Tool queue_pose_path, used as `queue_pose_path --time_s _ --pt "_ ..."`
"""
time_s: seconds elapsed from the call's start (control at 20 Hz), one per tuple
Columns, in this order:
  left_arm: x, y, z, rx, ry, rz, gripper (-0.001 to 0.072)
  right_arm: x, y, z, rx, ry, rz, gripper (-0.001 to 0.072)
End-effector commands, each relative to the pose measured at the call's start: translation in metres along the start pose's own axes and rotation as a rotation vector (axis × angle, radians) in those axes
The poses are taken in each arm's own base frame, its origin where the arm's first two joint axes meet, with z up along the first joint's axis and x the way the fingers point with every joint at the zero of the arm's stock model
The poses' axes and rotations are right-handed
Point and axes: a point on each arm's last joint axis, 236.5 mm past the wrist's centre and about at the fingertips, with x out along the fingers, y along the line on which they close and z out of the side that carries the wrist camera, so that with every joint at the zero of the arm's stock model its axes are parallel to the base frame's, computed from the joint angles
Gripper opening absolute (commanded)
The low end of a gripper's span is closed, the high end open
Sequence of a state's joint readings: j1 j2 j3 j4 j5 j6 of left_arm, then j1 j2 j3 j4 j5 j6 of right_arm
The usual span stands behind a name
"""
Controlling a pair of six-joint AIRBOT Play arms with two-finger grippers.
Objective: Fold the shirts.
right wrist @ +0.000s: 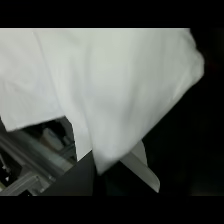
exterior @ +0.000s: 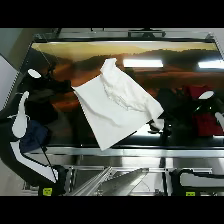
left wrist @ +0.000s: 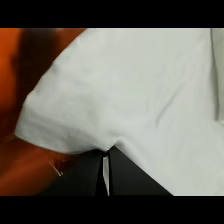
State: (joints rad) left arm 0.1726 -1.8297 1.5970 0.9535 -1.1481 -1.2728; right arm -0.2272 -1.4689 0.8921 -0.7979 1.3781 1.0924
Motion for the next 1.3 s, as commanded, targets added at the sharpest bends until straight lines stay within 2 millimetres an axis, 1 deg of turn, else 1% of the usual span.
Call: queue_pose_path --time_s 0.0,0.05,0.1,0.15,0.25,0.3,0.35,0.4,0.45,0.55,0.65,0.7,0.75,0.8,0.85,0.9,0.95,1.05,1.15,1.25 --pt "-0.001 0.009 0.053 0.053 -0.072 0.015 0.0006 0.032 0.017 -0.066 0.062 0.016 0.052 0.0020" --pt "0.001 0.017 0.058 0.064 -0.055 0.041 0.0006 0.035 0.020 -0.073 0.065 -0.010 0.060 0.0019" --pt "0.003 0.025 0.058 0.070 -0.026 0.071 0.0006 0.035 0.026 -0.071 0.073 -0.059 0.078 0.0020" --pt "0.005 0.031 0.056 0.070 0.004 0.085 0.0007 0.032 0.029 -0.064 0.068 -0.107 0.082 0.0020" --pt "0.012 0.034 0.048 0.066 0.051 0.077 0.0008 0.027 0.036 -0.049 0.074 -0.179 0.101 0.0021" --pt "0.014 0.034 0.043 0.060 0.066 0.074 0.0014 0.027 0.037 -0.044 0.084 -0.196 0.109 0.0029" --pt "0.014 0.033 0.036 0.054 0.085 0.070 0.0064 0.026 0.038 -0.042 0.085 -0.206 0.117 0.0213" --pt "0.009 0.029 0.027 0.054 0.115 0.059 0.0394 0.024 0.040 -0.041 0.065 -0.206 0.117 0.0472" --pt "0.000 0.024 0.019 0.052 0.151 0.053 0.0716 0.020 0.044 -0.040 0.030 -0.199 0.117 0.0507" --pt "-0.033 0.012 -0.002 0.032 0.243 0.033 0.0710 0.003 0.053 -0.035 -0.067 -0.185 0.095 0.0507" --pt "-0.061 0.001 -0.025 -0.005 0.298 0.029 0.0709 -0.023 0.048 -0.018 -0.178 -0.202 -0.025 0.0508" --pt "-0.070 -0.005 -0.040 -0.018 0.319 0.027 0.0709 -0.036 0.049 -0.007 -0.229 -0.223 -0.078 0.0509" --pt "-0.077 -0.010 -0.057 -0.035 0.341 0.025 0.0708 -0.050 0.055 0.006 -0.283 -0.258 -0.107 0.0544" --pt "-0.080 -0.013 -0.080 -0.055 0.375 0.027 0.0708 -0.057 0.063 0.016 -0.345 -0.292 -0.123 0.0655" --pt "-0.080 -0.017 -0.105 -0.078 0.414 0.022 0.0709 -0.058 0.068 0.025 -0.396 -0.319 -0.141 0.0665" --pt "-0.078 -0.020 -0.134 -0.105 0.456 0.016 0.0708 -0.054 0.070 0.027 -0.433 -0.321 -0.154 0.0665" --pt "-0.073 -0.021 -0.166 -0.136 0.505 0.012 0.0709 -0.044 0.071 0.027 -0.462 -0.297 -0.161 0.0665" --pt "-0.060 -0.020 -0.222 -0.194 0.570 0.012 0.0708 -0.019 0.069 0.024 -0.486 -0.226 -0.165 0.0665" --pt "-0.046 -0.020 -0.267 -0.224 0.604 0.020 0.0708 0.007 0.066 0.021 -0.502 -0.160 -0.165 0.0665" --pt "-0.037 -0.023 -0.300 -0.224 0.639 0.032 0.0708 0.032 0.059 0.015 -0.517 -0.084 -0.183 0.0665"
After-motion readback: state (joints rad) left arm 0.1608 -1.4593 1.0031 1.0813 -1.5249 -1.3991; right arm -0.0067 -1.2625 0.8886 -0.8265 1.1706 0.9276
